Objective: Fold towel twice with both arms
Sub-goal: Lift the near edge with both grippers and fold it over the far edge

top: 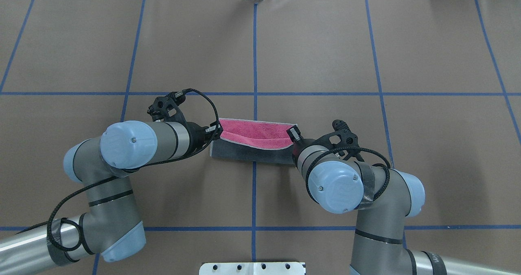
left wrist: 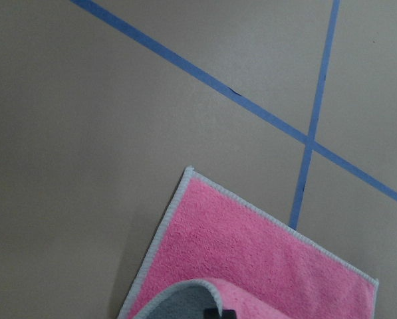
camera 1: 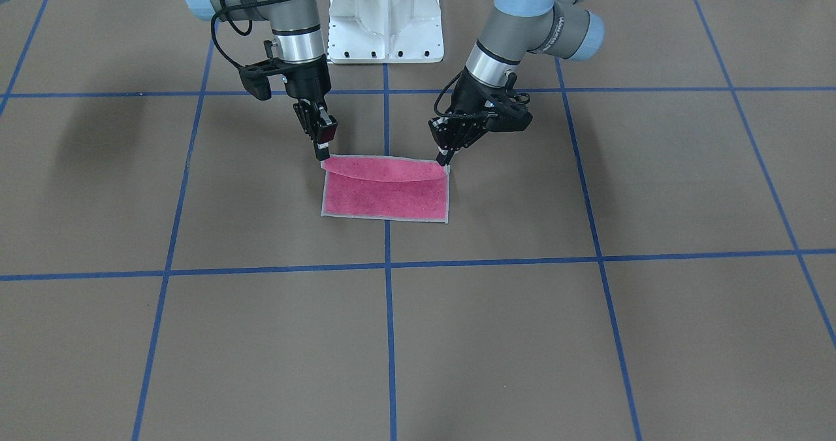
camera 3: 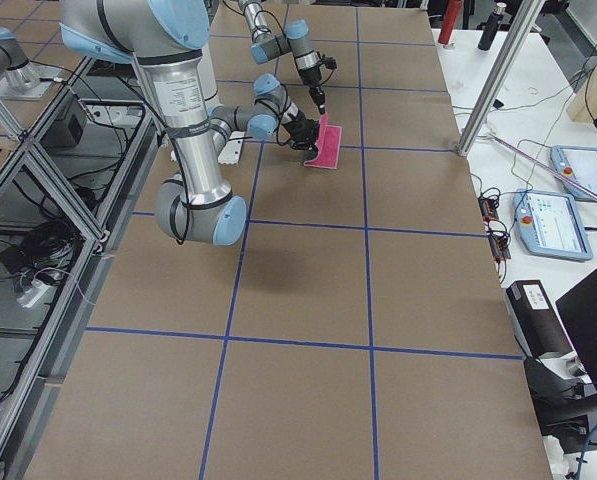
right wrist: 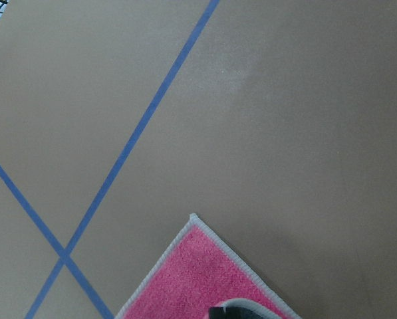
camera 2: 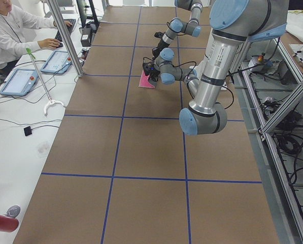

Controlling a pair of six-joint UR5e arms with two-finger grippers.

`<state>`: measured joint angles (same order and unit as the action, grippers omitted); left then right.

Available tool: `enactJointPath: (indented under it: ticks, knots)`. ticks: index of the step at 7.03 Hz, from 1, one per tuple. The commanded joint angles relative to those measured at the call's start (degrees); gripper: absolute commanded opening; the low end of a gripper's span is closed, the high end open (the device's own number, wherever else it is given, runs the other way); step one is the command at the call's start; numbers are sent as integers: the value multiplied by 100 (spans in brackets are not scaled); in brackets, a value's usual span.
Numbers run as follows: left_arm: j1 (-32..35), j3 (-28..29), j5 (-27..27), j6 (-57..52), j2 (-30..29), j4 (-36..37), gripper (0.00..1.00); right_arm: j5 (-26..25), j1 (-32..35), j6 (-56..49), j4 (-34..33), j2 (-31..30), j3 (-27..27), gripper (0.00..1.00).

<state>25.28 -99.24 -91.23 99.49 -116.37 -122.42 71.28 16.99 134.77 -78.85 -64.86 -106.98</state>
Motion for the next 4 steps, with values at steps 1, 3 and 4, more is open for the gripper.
enactJointPath:
  ticks: [1,3,4]
  knots:
    - [47,229,0,0,-175,-1,0,0,58,-12,1,131,141,0]
    - [65,291,0,-9,-176,-1,0,0,111,-21,-8,140,195,0]
    - [65,335,0,-18,-176,-1,0,0,129,-29,-16,140,212,0]
